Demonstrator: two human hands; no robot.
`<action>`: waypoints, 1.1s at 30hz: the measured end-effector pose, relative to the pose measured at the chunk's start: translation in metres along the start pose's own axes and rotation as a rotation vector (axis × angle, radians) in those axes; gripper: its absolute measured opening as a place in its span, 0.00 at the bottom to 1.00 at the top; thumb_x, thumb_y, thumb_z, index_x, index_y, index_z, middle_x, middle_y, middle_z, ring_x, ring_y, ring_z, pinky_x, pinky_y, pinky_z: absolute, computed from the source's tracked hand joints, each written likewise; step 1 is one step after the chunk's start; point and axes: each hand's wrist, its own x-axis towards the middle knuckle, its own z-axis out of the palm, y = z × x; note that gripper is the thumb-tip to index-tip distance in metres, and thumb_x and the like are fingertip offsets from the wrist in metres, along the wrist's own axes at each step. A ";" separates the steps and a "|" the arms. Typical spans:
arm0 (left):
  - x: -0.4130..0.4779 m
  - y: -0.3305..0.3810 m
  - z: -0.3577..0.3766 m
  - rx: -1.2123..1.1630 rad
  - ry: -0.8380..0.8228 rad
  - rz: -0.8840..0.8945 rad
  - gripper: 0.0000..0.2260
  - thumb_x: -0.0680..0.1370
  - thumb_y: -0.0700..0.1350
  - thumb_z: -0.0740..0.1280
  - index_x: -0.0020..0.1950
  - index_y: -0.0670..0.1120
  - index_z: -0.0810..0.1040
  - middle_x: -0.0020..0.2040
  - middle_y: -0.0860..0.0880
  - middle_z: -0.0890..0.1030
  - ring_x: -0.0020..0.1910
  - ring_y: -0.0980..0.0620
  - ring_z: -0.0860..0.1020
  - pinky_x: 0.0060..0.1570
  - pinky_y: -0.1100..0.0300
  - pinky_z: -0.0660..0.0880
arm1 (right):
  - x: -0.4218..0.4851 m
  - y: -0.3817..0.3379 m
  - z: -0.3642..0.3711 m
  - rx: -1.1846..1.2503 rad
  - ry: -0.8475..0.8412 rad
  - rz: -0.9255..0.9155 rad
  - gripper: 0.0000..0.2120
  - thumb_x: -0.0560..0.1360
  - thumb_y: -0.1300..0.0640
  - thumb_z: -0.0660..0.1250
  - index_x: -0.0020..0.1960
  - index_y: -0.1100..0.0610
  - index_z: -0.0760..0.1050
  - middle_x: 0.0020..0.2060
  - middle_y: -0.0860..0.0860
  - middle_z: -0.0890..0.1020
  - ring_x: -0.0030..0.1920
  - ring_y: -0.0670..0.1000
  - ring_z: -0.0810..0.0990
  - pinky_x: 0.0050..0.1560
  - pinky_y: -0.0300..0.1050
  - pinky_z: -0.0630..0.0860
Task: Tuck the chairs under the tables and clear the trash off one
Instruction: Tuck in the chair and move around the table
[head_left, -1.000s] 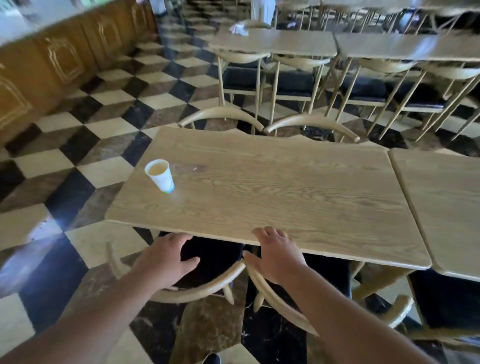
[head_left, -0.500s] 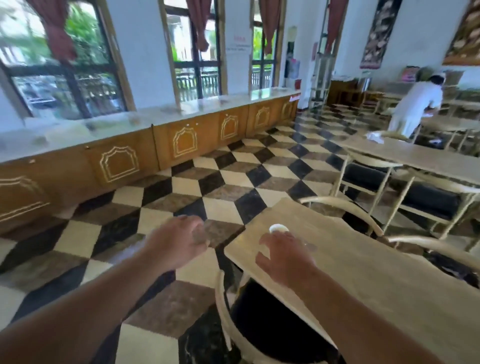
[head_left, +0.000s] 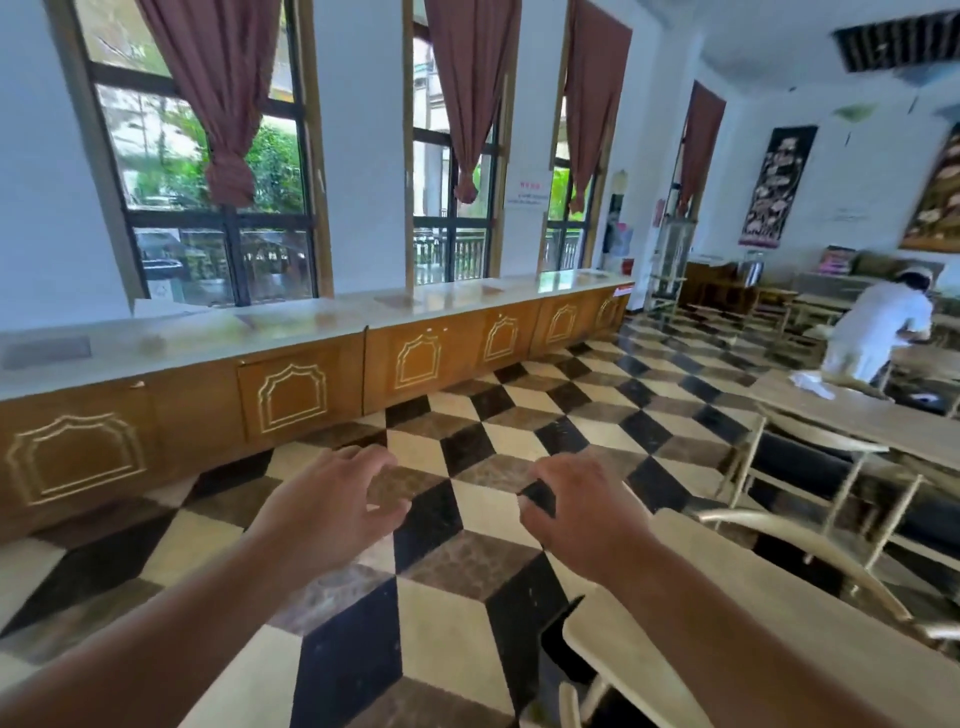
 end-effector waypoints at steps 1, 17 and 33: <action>0.005 -0.016 -0.001 0.012 -0.009 -0.004 0.25 0.77 0.68 0.66 0.72 0.61 0.72 0.67 0.61 0.78 0.54 0.63 0.75 0.44 0.65 0.73 | 0.004 -0.006 0.007 0.012 0.007 0.023 0.22 0.79 0.36 0.66 0.68 0.44 0.76 0.62 0.42 0.82 0.58 0.45 0.79 0.59 0.46 0.81; 0.152 -0.051 0.047 -0.119 -0.066 0.077 0.23 0.77 0.69 0.66 0.69 0.65 0.69 0.67 0.61 0.78 0.58 0.60 0.77 0.49 0.58 0.77 | 0.085 0.018 0.067 0.405 0.112 0.404 0.24 0.81 0.38 0.65 0.74 0.41 0.69 0.63 0.41 0.81 0.48 0.39 0.77 0.39 0.33 0.71; 0.423 -0.067 0.138 0.119 -0.180 0.193 0.30 0.76 0.74 0.61 0.74 0.63 0.67 0.74 0.58 0.73 0.72 0.53 0.71 0.64 0.51 0.73 | 0.316 0.147 0.183 0.502 0.103 0.561 0.23 0.79 0.34 0.65 0.70 0.42 0.73 0.63 0.42 0.81 0.52 0.40 0.78 0.43 0.37 0.74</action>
